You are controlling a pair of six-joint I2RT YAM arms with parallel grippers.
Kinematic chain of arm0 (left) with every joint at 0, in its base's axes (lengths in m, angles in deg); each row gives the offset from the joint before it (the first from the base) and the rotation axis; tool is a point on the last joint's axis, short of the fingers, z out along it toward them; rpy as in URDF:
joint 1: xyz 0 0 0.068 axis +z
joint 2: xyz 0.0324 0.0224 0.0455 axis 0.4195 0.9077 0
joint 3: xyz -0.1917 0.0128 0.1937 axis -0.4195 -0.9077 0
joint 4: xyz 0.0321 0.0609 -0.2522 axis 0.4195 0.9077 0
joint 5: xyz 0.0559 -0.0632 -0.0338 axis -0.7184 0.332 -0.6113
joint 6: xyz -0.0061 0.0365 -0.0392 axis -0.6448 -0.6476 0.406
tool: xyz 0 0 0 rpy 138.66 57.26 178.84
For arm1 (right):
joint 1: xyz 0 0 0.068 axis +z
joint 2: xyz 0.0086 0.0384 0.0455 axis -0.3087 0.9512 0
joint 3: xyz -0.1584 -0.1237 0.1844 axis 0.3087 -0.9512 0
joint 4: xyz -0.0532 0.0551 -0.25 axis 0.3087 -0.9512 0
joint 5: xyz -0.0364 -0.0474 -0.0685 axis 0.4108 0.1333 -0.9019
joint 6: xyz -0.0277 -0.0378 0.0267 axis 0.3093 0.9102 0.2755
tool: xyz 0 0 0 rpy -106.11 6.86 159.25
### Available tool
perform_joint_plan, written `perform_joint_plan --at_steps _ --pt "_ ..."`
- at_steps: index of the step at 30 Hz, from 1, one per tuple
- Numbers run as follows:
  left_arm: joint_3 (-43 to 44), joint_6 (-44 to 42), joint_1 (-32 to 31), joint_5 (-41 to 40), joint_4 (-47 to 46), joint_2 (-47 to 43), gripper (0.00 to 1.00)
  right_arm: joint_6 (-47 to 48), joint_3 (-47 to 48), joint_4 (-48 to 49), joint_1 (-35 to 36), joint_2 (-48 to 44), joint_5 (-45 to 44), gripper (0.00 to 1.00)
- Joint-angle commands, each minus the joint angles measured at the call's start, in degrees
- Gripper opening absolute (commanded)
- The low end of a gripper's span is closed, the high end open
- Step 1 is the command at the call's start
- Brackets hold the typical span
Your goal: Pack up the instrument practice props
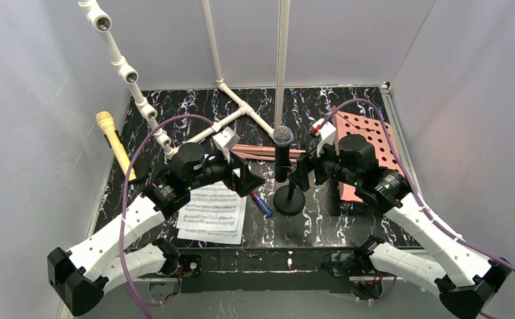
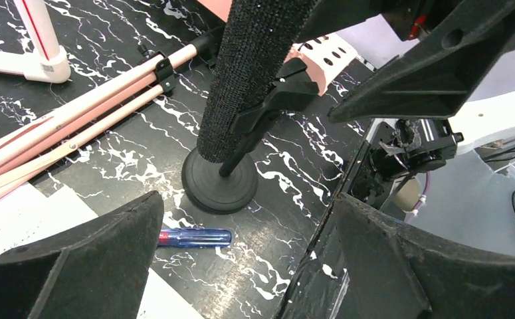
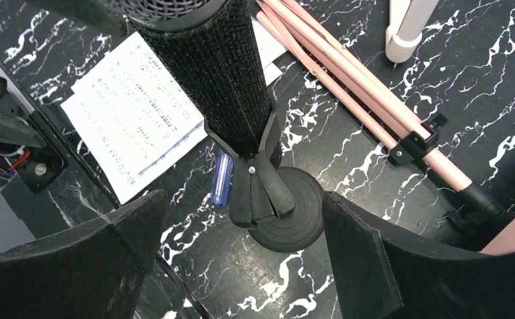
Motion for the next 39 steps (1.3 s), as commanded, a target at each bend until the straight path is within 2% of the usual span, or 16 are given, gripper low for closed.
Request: perform_joint_plan --at_steps 1,7,19,30,39 --pt "3.4 -0.1 -1.0 -2.1 -1.9 1.5 0.97 4.5 4.3 -5.3 0.1 2.8 0.8 0.91" --pt "4.7 -0.3 -1.5 -1.4 -4.8 5.0 0.93 7.2 5.9 -6.1 0.1 9.1 4.4 0.77" --pt "8.1 -0.9 -2.8 -0.1 -7.7 11.6 0.89 13.3 4.2 -4.1 0.1 9.4 5.1 0.66" --pt "5.8 -0.1 -3.2 1.5 -17.8 14.6 0.80 13.5 0.9 -0.9 0.1 7.1 4.9 0.56" --pt "3.6 -3.3 -4.0 0.7 -28.8 17.8 0.78 12.3 -1.6 2.5 0.1 5.4 6.2 0.51"
